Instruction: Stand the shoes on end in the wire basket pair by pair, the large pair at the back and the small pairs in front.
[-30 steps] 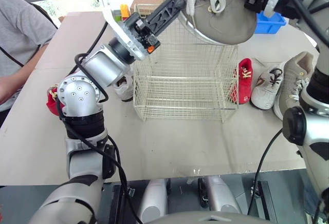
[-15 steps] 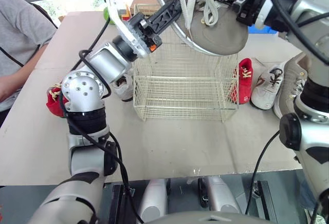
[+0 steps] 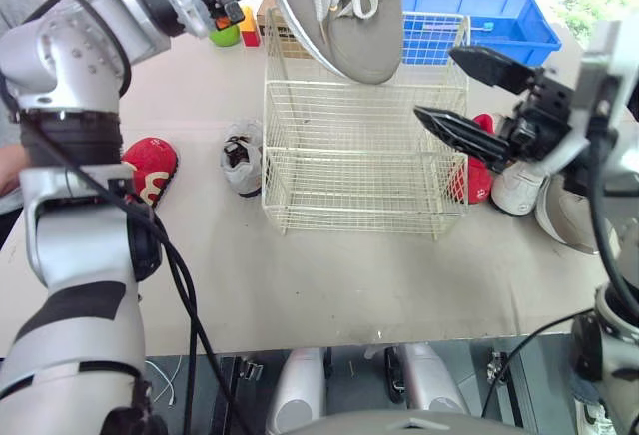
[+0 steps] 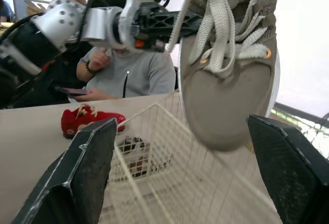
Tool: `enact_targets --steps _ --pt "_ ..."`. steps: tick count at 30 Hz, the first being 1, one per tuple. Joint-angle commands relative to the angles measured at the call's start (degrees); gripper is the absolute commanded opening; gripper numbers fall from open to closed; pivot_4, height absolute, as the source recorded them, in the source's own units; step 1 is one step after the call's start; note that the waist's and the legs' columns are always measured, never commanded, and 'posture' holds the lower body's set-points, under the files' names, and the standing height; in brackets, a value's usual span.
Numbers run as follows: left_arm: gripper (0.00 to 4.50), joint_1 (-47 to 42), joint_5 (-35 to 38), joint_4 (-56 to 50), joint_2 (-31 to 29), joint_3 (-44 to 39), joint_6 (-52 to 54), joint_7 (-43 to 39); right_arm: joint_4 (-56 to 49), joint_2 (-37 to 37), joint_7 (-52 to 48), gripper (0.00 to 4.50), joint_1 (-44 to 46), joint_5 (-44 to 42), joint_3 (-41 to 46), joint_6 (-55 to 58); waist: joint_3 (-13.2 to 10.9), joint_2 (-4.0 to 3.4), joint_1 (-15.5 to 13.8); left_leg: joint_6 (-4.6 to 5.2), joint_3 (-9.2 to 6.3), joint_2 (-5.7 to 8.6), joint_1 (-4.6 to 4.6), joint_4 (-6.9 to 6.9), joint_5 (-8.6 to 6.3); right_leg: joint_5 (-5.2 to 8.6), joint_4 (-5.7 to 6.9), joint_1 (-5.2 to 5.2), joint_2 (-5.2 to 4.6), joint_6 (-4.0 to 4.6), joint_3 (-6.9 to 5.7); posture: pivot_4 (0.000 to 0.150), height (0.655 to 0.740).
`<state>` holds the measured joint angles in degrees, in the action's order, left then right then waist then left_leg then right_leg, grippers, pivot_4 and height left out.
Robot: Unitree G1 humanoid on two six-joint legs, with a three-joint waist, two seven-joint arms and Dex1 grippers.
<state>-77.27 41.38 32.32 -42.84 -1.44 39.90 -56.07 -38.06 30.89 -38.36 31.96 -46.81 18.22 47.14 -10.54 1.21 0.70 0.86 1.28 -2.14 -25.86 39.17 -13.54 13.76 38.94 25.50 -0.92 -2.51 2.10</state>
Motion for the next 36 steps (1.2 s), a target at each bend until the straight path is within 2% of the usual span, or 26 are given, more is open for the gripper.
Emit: enact_targets --steps 1,7,11,17,23,29,36 --pt "1.39 -10.46 -8.17 10.55 -0.44 0.63 -12.37 -7.70 -6.85 1.45 2.22 3.91 -8.41 -7.18 6.31 0.10 0.00 0.04 -0.20 0.08 -0.06 -0.01 -0.02 0.00 -0.05 0.00 0.00 -0.01 0.02 0.00 -0.06 0.150 0.7400" --pt "1.39 -17.00 -19.43 23.39 0.78 3.36 -25.14 -17.25 -11.03 4.88 4.78 3.91 -16.65 -9.04 9.00 -3.85 0.00 0.03 0.17 0.23 0.04 -0.01 0.04 -0.01 -0.14 0.01 -0.01 -0.01 0.03 0.00 0.07 0.150 0.7400" --pt "1.39 -16.30 -24.05 26.53 2.61 4.46 -29.78 -22.36 -11.57 6.40 6.31 3.91 -19.63 -9.02 8.74 -5.73 0.00 0.03 0.11 0.24 0.00 -0.02 0.08 0.01 -0.14 0.01 0.04 -0.04 0.06 0.00 0.06 0.150 0.7400" --pt "1.39 -12.29 -31.83 29.57 3.41 6.96 -38.76 -25.45 -12.35 8.04 8.60 3.91 -21.35 -11.48 8.93 -7.50 0.00 0.03 0.19 0.24 0.01 -0.02 0.05 0.06 -0.14 0.01 0.03 -0.04 0.06 0.00 0.11 0.150 0.7400" --pt "1.39 -9.95 -34.60 30.88 3.15 6.72 -40.05 -29.06 -13.96 10.19 10.00 3.91 -25.78 -13.08 12.05 -9.94 -0.01 0.07 0.09 0.24 -0.02 -0.04 0.00 0.07 -0.14 0.01 0.01 -0.04 0.07 0.00 0.07 0.150 0.7400" --pt "1.39 -8.21 -35.50 30.88 2.77 6.44 -40.34 -29.60 -12.65 13.85 6.50 3.91 -33.20 -13.89 18.02 -11.16 0.01 0.08 0.34 0.25 0.01 -0.02 0.09 0.08 -0.14 0.00 0.05 -0.07 0.07 -0.01 0.13 0.150 0.7400" --pt "1.39 -5.77 -37.00 29.92 2.71 6.75 -38.75 -29.33 -9.50 16.01 5.71 3.91 -31.82 -13.58 16.05 -12.81 0.04 0.07 0.47 0.25 0.01 -0.05 0.27 0.08 -0.14 0.00 0.16 -0.16 0.14 0.00 0.20 0.150 0.7400"
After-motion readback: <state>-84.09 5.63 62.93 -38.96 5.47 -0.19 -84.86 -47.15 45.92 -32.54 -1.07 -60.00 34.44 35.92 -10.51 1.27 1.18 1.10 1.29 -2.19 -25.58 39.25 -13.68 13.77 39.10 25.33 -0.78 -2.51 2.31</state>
